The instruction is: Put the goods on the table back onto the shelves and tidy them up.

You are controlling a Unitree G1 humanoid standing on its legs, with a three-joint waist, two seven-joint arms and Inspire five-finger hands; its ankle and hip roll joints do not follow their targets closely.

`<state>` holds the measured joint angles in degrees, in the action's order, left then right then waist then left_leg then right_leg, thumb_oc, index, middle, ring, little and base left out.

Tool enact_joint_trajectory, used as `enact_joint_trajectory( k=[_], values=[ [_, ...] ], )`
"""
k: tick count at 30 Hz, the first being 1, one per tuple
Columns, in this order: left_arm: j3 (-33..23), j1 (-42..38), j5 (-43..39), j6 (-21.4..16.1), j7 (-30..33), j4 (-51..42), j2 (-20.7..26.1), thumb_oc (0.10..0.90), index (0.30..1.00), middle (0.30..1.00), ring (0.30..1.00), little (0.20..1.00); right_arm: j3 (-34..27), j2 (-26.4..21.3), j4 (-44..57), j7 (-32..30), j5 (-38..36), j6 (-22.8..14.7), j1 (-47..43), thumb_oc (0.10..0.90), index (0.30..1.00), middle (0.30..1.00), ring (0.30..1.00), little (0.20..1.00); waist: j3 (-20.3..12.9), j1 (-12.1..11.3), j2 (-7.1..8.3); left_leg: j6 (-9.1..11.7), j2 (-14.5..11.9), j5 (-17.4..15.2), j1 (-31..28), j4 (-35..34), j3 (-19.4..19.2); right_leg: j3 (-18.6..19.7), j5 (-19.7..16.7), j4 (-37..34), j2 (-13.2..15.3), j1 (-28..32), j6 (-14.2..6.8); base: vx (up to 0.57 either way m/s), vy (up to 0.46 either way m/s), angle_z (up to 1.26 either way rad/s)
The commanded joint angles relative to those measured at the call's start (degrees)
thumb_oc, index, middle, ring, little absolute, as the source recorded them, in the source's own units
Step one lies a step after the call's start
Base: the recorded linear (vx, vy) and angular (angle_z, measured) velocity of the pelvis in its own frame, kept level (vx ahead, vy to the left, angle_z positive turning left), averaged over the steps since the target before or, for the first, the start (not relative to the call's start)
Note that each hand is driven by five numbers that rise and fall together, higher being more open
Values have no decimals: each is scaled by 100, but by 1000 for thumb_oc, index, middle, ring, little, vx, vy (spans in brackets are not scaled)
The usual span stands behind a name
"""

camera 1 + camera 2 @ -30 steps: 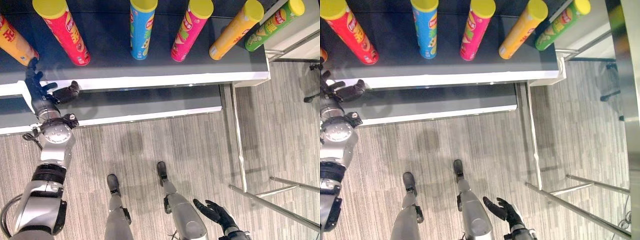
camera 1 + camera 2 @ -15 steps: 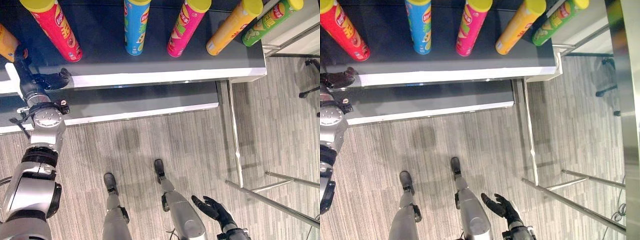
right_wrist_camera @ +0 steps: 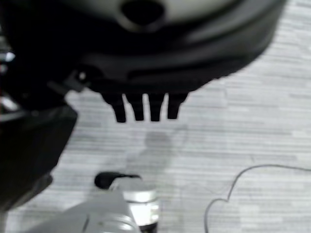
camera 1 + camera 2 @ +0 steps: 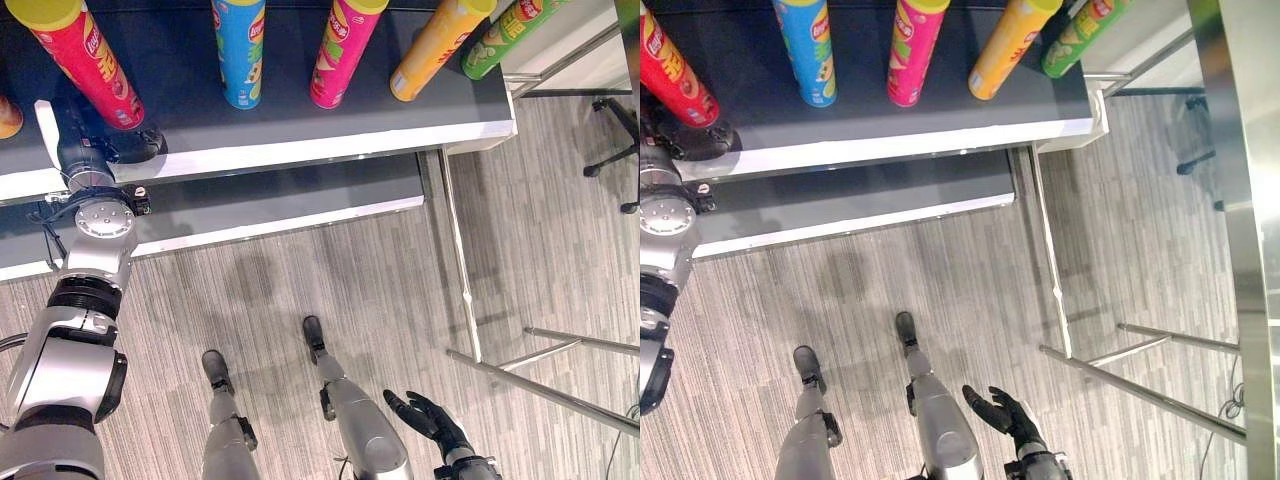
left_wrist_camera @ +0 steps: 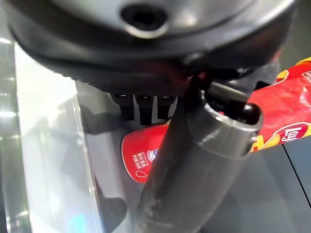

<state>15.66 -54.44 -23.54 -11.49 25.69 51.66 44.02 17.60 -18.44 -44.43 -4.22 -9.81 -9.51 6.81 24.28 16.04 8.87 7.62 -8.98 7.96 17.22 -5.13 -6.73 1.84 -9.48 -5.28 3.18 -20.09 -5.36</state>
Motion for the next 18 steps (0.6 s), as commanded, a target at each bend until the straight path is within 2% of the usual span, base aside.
enact_joint_trajectory(
  k=[1, 9, 18],
  values=[
    [-26, -577, 118, -360, 22, 67, 209, 800, 900, 900, 900, 900, -82, -185, -92, -131, -174, -35, 283, 800, 900, 900, 900, 900, -267, 46, 180, 104, -71, -587, -313, 13, -24, 94, 505, 92, 215, 11, -601, 0, 0, 0],
    [-1, -589, 163, -352, 39, 116, 146, 800, 900, 900, 900, 900, -73, -143, -171, -164, -172, -53, 278, 800, 900, 900, 900, 900, -269, 43, 173, 100, -74, -591, -329, 13, -24, 93, 518, 89, 215, 33, -596, 0, 0, 0],
    [-164, -474, 237, -442, 367, -117, 32, 800, 900, 900, 900, 900, -6, -81, -136, -208, -101, -61, 264, 800, 900, 900, 900, 900, -253, -42, 127, 78, -44, -600, -357, 13, 28, 39, 540, 84, 234, 94, -599, 0, 0, 0]
  ],
)
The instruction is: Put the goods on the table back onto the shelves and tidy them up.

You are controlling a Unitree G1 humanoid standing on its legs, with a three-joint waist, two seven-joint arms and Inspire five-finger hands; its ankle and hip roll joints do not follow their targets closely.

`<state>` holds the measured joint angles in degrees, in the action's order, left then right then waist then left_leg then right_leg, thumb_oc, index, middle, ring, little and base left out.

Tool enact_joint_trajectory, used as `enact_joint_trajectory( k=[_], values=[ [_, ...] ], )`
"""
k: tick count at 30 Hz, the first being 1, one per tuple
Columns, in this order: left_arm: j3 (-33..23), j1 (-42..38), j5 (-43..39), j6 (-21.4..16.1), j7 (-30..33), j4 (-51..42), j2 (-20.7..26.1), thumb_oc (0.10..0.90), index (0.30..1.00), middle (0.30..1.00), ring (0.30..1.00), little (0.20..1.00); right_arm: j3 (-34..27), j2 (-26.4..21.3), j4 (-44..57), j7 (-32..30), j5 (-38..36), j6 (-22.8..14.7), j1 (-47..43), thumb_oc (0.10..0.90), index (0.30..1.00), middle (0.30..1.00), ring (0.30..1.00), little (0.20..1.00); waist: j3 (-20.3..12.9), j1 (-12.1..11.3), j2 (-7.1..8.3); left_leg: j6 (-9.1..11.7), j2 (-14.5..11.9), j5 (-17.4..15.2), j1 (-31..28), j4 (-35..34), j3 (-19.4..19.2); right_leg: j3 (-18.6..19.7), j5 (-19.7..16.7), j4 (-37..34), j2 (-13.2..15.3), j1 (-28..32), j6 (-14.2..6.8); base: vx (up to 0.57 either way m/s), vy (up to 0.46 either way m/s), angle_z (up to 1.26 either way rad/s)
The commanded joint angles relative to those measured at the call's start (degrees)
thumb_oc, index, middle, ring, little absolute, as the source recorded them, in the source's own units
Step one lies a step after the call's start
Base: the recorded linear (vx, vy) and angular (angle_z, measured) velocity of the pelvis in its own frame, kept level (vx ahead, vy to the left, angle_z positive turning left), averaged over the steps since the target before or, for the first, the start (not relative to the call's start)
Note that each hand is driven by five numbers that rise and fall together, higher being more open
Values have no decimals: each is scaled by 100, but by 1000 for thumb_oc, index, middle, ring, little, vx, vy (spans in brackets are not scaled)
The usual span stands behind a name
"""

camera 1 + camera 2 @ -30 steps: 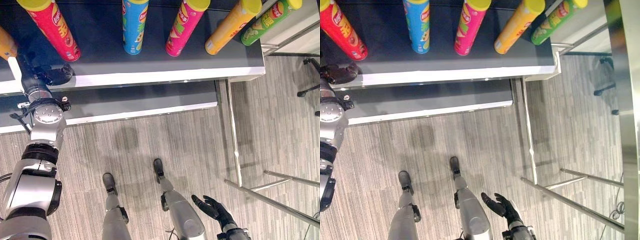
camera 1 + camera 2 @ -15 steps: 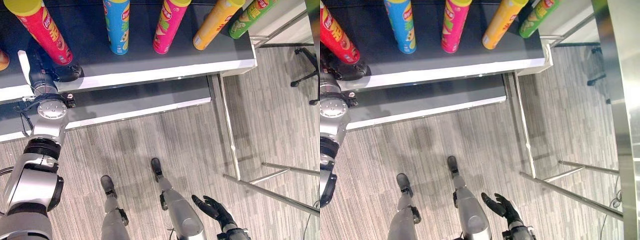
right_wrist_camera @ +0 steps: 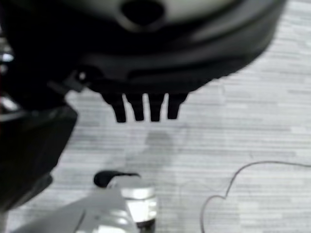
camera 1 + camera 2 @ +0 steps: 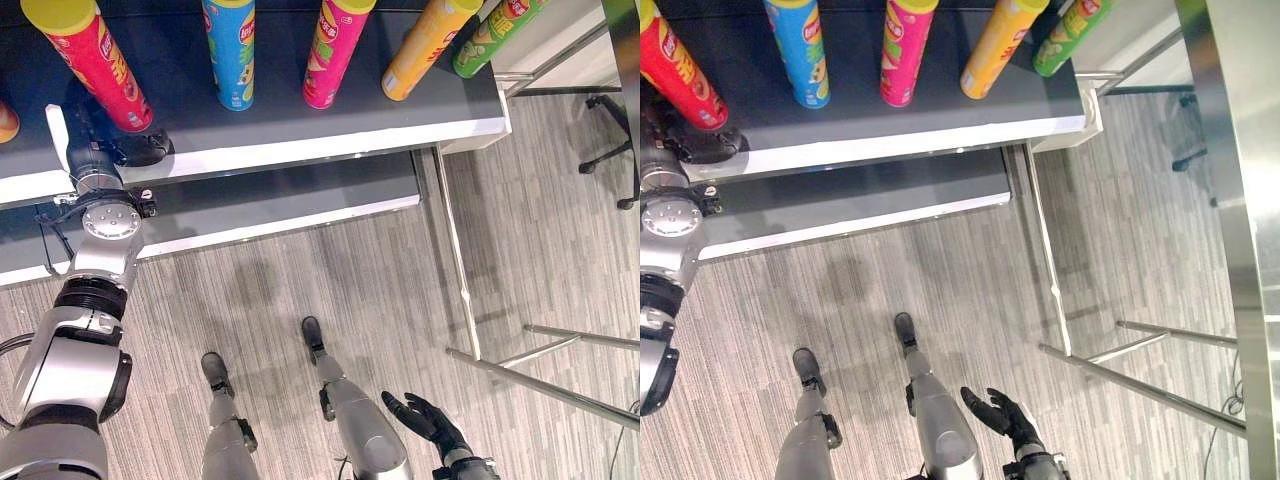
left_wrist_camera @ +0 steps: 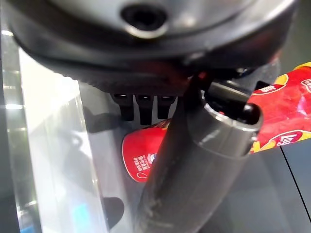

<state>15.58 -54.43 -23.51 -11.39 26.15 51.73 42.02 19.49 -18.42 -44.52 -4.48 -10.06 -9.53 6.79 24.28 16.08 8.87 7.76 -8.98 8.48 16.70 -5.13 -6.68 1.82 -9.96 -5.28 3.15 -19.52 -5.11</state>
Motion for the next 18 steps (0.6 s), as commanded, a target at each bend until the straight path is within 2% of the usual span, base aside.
enact_joint_trajectory(
  k=[1, 6, 12, 15, 18],
  values=[
    [-202, -441, 243, -474, 392, -242, 212, 800, 900, 900, 900, 900, -189, -78, -117, -188, -66, -55, 261, 800, 900, 900, 900, 900, -254, -63, 119, 63, -35, -655, -314, 13, 39, 28, 593, 83, 241, 54, -624, 0, 0, 0],
    [-429, -109, 401, -580, 636, -933, 140, 800, 900, 900, 900, 900, -173, -44, -147, -186, -33, -13, 234, 800, 900, 900, 900, 900, -274, -166, 58, 52, 5, -664, -359, 13, 84, -38, 634, 80, 257, 160, -627, 0, 3, 1],
    [-999, 1195, 1370, -408, 1007, -2544, -174, 800, 900, 900, 900, 900, -359, 29, -360, -219, 85, 58, 180, 800, 900, 900, 900, 900, -423, -425, -66, 19, 71, -728, -548, 13, 152, -146, 715, 71, 281, 439, -613, 11, 19, 8],
    [-1252, 1766, 1646, -364, 960, -3110, -289, 800, 900, 900, 900, 900, -449, 41, -421, -164, 126, 99, 166, 800, 900, 900, 900, 900, -493, -547, -106, 4, 97, -758, -635, 13, 191, -195, 744, 62, 296, 559, -602, 7, 22, 7],
    [-1580, 2671, 1612, -440, 624, -3770, -509, 800, 900, 900, 900, 900, -554, 21, -436, -76, 162, 149, 219, 800, 900, 900, 900, 900, -580, -666, -159, -19, 112, -797, -771, 13, 193, -250, 791, 55, 306, 731, -585, 24, 31, 14]
  ],
)
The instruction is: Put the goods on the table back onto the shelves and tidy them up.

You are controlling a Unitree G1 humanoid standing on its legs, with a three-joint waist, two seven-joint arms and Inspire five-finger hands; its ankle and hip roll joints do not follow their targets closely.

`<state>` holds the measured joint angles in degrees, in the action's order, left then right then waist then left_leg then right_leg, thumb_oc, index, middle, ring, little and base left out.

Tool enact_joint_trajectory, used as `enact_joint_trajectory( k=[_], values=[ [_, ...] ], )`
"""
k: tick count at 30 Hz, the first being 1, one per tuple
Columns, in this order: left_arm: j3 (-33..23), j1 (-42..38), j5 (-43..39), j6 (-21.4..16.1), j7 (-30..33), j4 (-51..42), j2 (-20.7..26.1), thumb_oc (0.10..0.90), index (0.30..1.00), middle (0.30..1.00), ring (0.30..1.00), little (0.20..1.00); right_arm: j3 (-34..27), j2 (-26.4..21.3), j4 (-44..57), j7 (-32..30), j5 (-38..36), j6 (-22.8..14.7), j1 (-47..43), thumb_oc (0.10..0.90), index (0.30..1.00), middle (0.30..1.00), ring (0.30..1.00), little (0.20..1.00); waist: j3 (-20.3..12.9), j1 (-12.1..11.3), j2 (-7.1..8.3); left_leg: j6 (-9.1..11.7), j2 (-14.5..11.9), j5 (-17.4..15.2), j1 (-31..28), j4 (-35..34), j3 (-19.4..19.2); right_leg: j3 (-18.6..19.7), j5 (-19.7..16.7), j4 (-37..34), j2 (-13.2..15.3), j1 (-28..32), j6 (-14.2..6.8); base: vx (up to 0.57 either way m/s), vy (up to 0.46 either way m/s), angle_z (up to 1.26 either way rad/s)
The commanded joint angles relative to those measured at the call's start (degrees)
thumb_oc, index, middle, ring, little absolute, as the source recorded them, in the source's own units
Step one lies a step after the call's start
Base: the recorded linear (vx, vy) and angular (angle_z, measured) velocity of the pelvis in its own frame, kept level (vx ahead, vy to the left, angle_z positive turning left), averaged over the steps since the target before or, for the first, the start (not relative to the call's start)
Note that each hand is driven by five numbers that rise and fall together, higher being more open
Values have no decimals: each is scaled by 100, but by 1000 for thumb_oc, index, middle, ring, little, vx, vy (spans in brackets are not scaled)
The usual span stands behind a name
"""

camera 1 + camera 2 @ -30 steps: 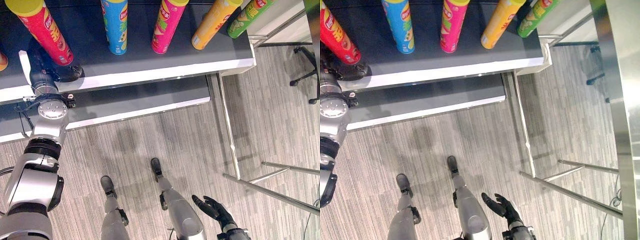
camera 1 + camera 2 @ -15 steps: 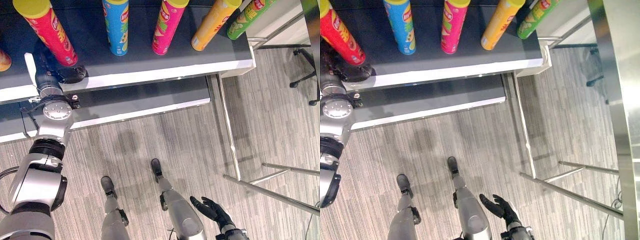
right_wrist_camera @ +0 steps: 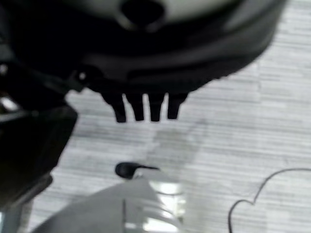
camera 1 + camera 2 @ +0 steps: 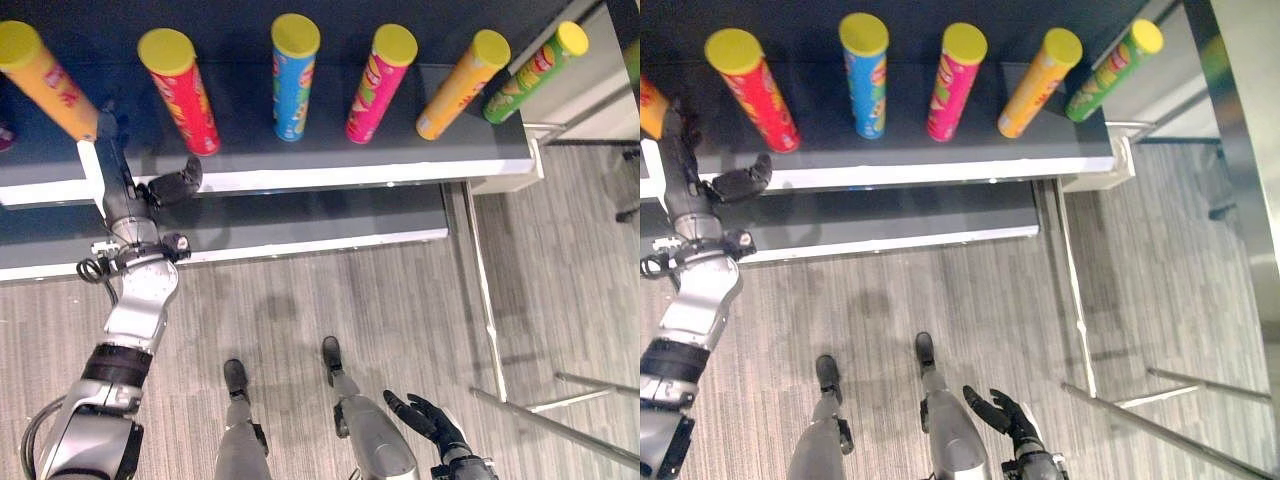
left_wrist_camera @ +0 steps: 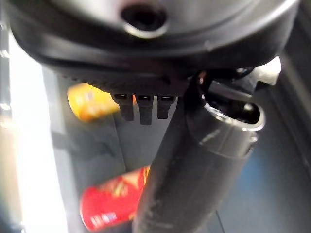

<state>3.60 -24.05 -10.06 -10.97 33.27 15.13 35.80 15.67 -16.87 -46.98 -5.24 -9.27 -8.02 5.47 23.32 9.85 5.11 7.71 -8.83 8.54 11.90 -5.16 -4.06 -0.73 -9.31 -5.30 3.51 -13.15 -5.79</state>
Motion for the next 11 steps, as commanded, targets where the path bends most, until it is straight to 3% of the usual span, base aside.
enact_joint_trajectory(
  k=[1, 3, 7, 9, 10, 11],
  values=[
    [-489, -10, 120, -526, -280, -305, -32, 800, 900, 900, 900, 900, -251, -122, -240, 29, 70, 34, 345, 800, 900, 900, 900, 900, -508, -87, 199, -22, 103, -811, -335, 16, -58, -7, 740, 65, 272, 142, -511, 7, 49, 9],
    [-652, 1135, -229, -513, -1053, -683, -311, 800, 900, 900, 900, 900, -446, -86, -400, 128, 178, 137, 369, 800, 900, 900, 900, 900, -638, -221, 143, -48, 118, -847, -501, 16, -64, -70, 776, 58, 282, 334, -498, 27, 74, 6],
    [-584, 2539, -845, -311, -2105, -552, -780, 800, 900, 900, 900, 900, -696, -157, -607, 234, 336, 319, 346, 800, 900, 900, 900, 900, -836, -318, 74, -97, 123, -909, -722, 48, -75, -123, 815, 64, 290, 566, -479, 27, 67, 7],
    [-395, 3042, -771, -103, -2504, -147, -918, 800, 900, 900, 900, 900, -779, -197, -739, 277, 458, 395, 290, 800, 900, 900, 900, 900, -933, -360, 25, -127, 132, -944, -850, 66, -96, -156, 845, 90, 306, 690, -477, 34, 93, 2],
    [-206, 3344, -805, 111, -2800, 686, -1159, 800, 900, 900, 900, 900, -859, -246, -809, 266, 535, 437, 257, 800, 900, 900, 900, 900, -1038, -378, -10, -153, 140, -980, -993, 72, -119, -196, 898, 122, 313, 843, -463, 38, 79, -5],
    [-201, 3337, -805, 103, -2801, 698, -1162, 800, 900, 900, 900, 900, -862, -249, -808, 267, 535, 437, 259, 800, 900, 900, 900, 900, -1028, -380, -14, -153, 138, -983, -1006, 70, -119, -197, 900, 120, 312, 856, -464, 44, 69, -6]
  ],
)
